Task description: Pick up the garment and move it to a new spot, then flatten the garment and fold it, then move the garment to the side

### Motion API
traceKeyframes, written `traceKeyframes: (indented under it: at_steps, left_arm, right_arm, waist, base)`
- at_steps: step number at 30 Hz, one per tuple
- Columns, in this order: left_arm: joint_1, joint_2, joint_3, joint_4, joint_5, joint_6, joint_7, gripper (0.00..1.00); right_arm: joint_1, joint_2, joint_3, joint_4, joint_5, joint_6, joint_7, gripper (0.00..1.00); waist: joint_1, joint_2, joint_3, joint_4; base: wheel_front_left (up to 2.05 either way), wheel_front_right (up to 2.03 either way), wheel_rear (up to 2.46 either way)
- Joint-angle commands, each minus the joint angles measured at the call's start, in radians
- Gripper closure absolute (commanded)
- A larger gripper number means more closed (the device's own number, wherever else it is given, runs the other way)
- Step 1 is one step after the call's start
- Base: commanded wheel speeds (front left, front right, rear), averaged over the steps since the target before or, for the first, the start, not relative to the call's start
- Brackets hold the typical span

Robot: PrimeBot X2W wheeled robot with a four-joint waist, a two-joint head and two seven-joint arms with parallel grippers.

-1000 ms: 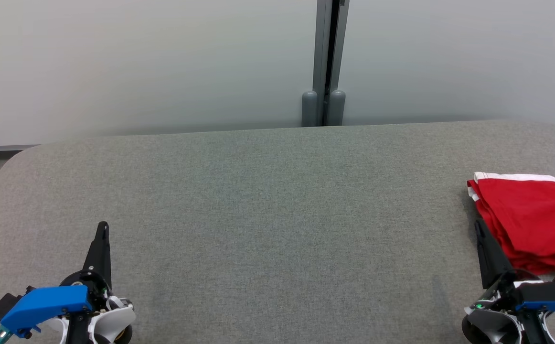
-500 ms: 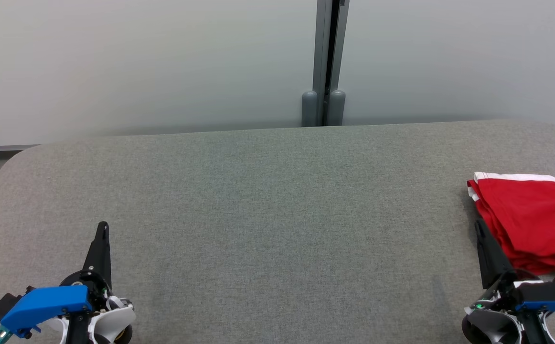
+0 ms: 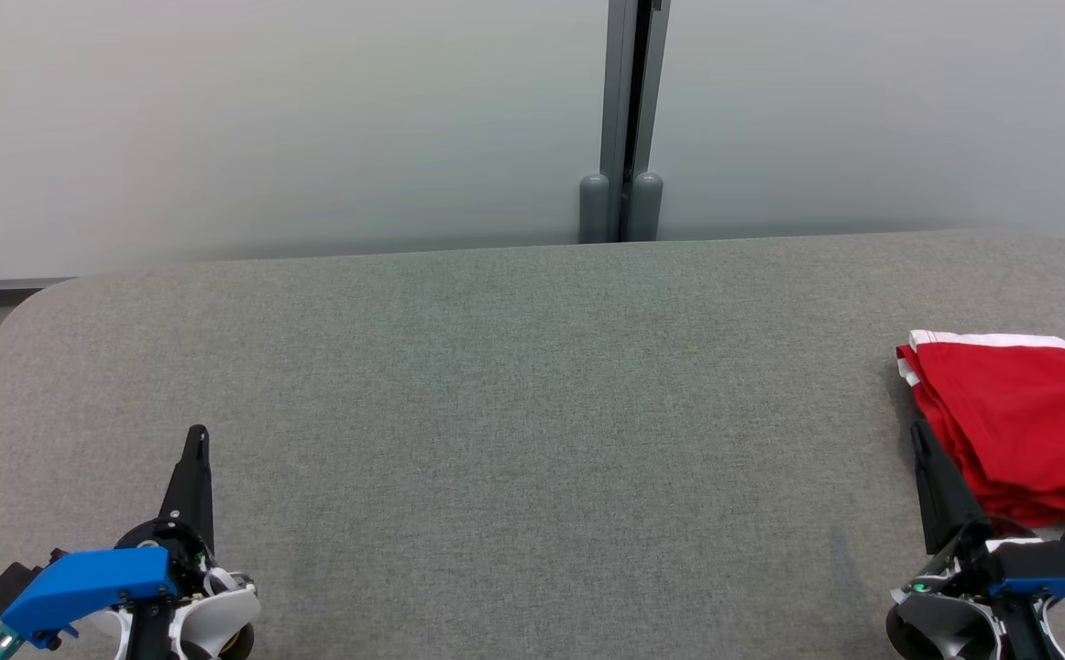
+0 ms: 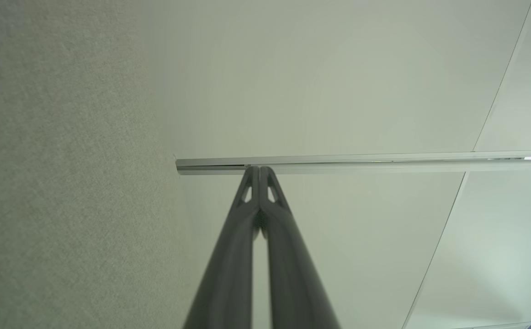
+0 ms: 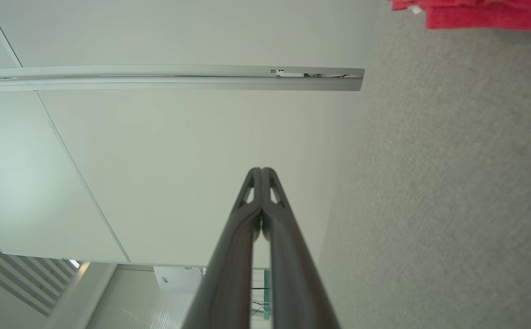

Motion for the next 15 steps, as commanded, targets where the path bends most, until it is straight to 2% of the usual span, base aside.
traceKeyframes:
  at_steps: [1, 15]
  left_arm:
    - [-0.010, -0.002, 0.001, -0.004, -0.004, -0.005, 0.003, 1.00]
    - [-0.010, -0.002, 0.001, -0.004, -0.004, -0.005, 0.003, 1.00]
  right_arm:
    - [-0.010, -0.005, -0.001, -0.003, 0.003, 0.000, 0.004, 1.00]
    - [-0.010, -0.005, -0.001, -0.003, 0.003, 0.000, 0.004, 1.00]
  waist:
    - [0.0000, 0.0000, 0.000, 0.000]
    - [0.0000, 0.0000, 0.000, 0.000]
  base:
    - [0.00, 0.00, 0.00]
    - [0.00, 0.00, 0.00]
